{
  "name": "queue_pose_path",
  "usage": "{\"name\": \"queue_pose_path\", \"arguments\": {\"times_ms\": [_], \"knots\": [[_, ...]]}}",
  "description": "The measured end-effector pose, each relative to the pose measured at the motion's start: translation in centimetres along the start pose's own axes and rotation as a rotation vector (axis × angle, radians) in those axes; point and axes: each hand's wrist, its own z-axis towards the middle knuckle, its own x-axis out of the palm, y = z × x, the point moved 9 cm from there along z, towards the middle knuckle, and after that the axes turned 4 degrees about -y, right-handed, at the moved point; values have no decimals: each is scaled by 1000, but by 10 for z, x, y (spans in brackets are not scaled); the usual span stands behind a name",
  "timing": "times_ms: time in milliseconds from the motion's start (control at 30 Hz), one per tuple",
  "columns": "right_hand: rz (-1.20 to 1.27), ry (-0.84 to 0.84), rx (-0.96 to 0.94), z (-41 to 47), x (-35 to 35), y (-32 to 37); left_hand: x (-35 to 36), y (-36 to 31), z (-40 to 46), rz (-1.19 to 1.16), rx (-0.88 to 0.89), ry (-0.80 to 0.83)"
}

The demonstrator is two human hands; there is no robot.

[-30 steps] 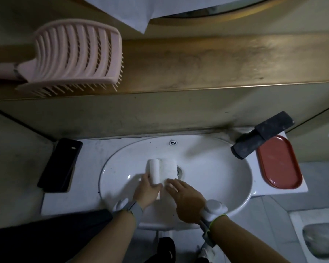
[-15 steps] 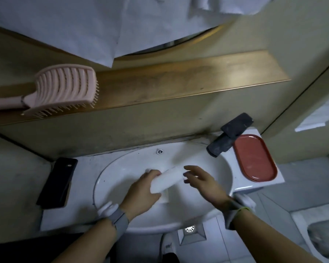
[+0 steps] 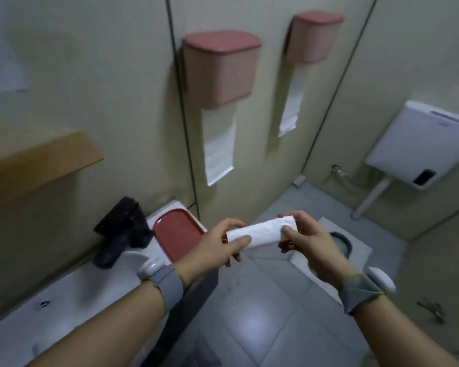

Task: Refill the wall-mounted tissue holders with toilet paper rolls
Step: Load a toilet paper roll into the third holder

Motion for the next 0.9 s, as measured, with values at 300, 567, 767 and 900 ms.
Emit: {"name": "queue_pose_path", "arguments": {"times_ms": [300, 567, 767, 900], "knots": [[83, -266, -299, -50, -186, 52, 150, -132, 47, -268, 32, 235], [130, -288, -264, -75, -231, 54, 193, -187, 54, -23, 307, 270], [6, -446, -192, -67, -256, 71, 201, -237, 63, 275, 731, 222], [-151, -415, -240, -60, -265, 102, 208, -264, 85, 196, 753, 221]]}}
